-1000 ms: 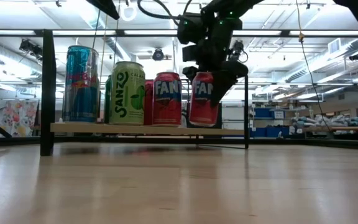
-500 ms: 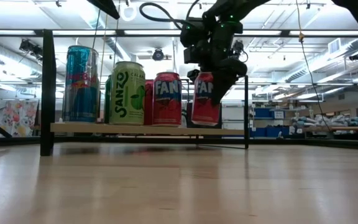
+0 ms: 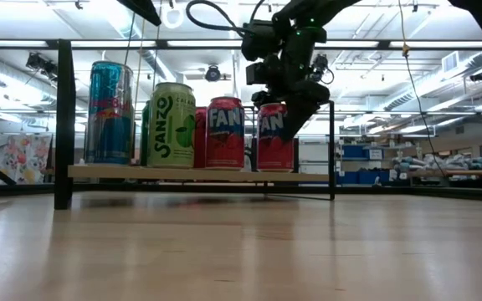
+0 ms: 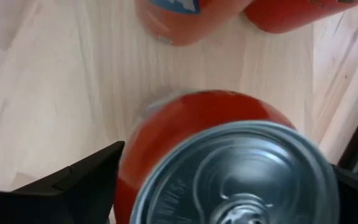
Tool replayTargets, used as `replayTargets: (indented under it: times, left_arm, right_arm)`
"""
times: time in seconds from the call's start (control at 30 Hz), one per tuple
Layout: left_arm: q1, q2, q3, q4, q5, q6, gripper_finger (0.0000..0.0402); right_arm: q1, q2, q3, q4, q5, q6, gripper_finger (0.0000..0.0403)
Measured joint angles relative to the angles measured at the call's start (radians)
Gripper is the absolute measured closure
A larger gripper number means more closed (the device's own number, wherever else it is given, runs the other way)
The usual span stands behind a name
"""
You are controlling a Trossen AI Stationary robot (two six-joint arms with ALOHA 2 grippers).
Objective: Place canned beverage on shelf
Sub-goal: Put the red soda can on the shelf
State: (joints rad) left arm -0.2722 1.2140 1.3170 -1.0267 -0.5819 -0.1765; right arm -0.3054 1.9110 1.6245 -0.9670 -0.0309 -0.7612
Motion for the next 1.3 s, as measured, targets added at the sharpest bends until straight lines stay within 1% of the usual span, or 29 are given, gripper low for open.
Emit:
replayTargets:
  times: [0.1,0.4,0.67,0.8,1.03,1.3]
  left_arm:
    - [0.000,0.000,0.000,-0.001,0.000,-0.006,0.0015]
    - [0.000,0.000,0.000,-0.010,0.000,-0.019,0.0015]
    - [0.000,0.000,0.000,-0.011,0.000,-0.022,0.0015]
    - [0.000,0.000,0.000,-0.013,0.000,-0.022,0.0015]
    - [0.000,0.000,0.000,-0.017,0.000,-0.022,0.0015]
    - [0.000,0.000,0.000,-0.018,0.000,-0.021,0.0015]
  right_arm:
    - [0.011,0.000,0.000,-0.009,0.024,-0.003,0.0017]
    - [0.037,0.000,0.000,-0.017,0.185,-0.034,0.0016]
    - [0.047,0.000,-0.001,-0.016,0.300,-0.082,0.0016]
    - [0.057,0.000,-0.001,-0.014,0.295,-0.107,0.0016]
    - [0.076,0.000,-0.001,-0.015,0.242,-0.134,0.0016]
    - [0.107,0.000,-0.001,-0.014,0.251,-0.214,0.0030]
